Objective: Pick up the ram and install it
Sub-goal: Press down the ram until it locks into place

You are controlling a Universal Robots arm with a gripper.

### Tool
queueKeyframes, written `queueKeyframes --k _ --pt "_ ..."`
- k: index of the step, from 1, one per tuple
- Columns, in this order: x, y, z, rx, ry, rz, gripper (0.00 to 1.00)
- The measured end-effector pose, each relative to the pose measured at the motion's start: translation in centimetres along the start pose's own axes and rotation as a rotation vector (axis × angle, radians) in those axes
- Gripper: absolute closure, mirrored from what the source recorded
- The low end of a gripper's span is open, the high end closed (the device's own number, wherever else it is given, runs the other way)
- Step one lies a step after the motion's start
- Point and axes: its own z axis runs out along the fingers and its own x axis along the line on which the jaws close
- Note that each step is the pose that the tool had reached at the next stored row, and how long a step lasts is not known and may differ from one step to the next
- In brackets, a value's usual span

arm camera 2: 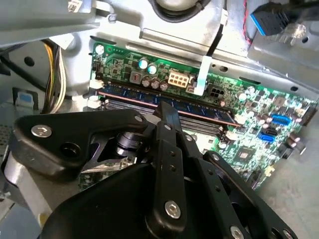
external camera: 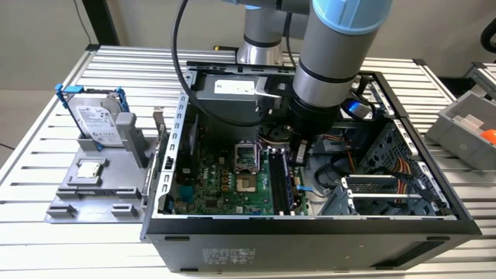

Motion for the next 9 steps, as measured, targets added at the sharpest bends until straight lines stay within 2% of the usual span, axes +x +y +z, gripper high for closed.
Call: queueKeyframes --k 9 --pt "0.0 0.0 0.01 -0.0026 -0.0006 -0.101 1.0"
